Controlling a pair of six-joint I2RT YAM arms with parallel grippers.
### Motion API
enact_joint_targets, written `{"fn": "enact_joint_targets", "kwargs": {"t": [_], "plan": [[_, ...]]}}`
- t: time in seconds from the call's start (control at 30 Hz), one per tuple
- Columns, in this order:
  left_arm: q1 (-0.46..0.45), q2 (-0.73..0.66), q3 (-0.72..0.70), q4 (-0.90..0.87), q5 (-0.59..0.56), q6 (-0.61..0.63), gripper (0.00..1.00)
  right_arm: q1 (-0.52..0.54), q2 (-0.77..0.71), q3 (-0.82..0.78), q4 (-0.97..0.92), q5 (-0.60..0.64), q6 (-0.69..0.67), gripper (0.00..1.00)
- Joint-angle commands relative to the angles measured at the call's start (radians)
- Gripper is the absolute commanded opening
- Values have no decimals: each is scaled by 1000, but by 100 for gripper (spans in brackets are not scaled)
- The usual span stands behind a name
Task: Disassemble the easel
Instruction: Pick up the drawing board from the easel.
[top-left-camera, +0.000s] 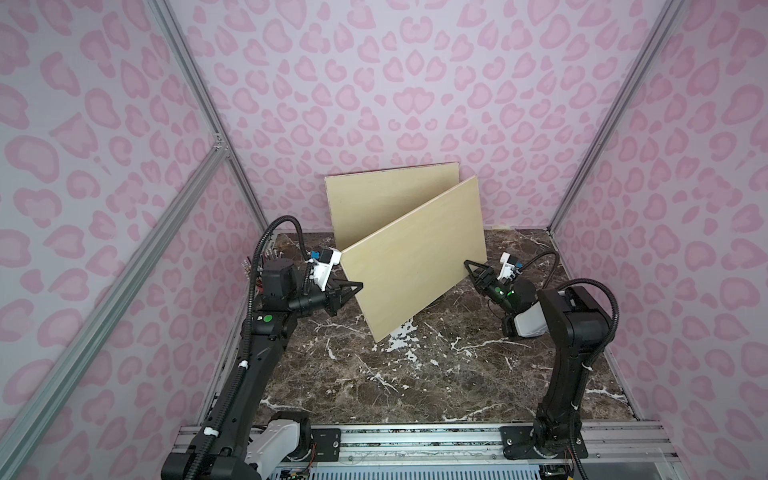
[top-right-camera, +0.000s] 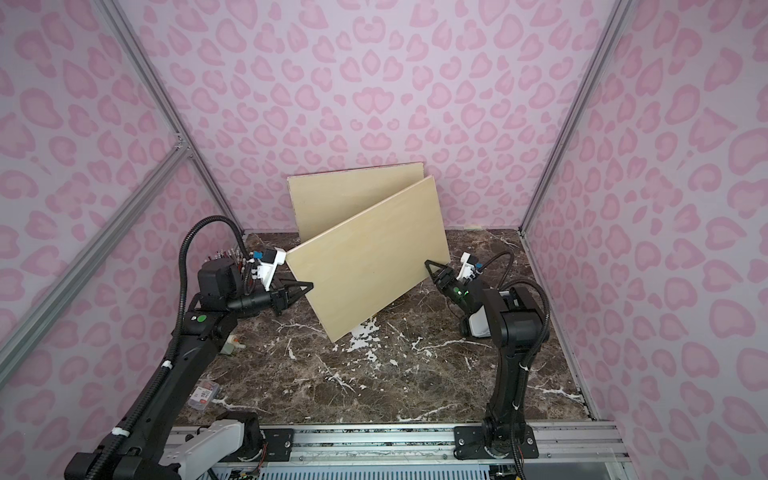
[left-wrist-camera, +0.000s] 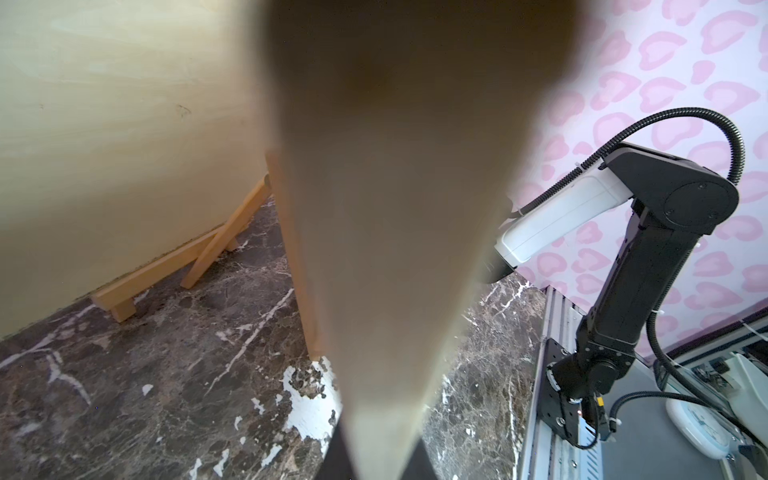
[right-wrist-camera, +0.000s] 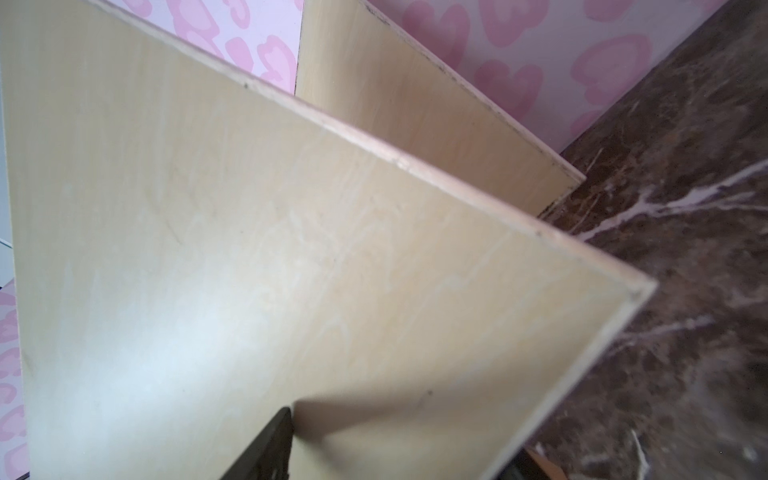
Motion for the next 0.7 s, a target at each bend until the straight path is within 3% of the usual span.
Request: {"fn": "enact_joint_targets", "kwargs": {"t": [0.0, 0.33, 0.67], "plan": [[-10, -34, -25, -61, 40, 3, 2, -6, -60, -84, 364, -17, -55, 69], [-25, -121, -99, -166, 65, -17, 2, -28, -173, -425, 363, -31, -124, 69], [-25, -100, -111, -225, 51, 17, 2, -29, -98, -526, 362, -68, -154, 69]]}}
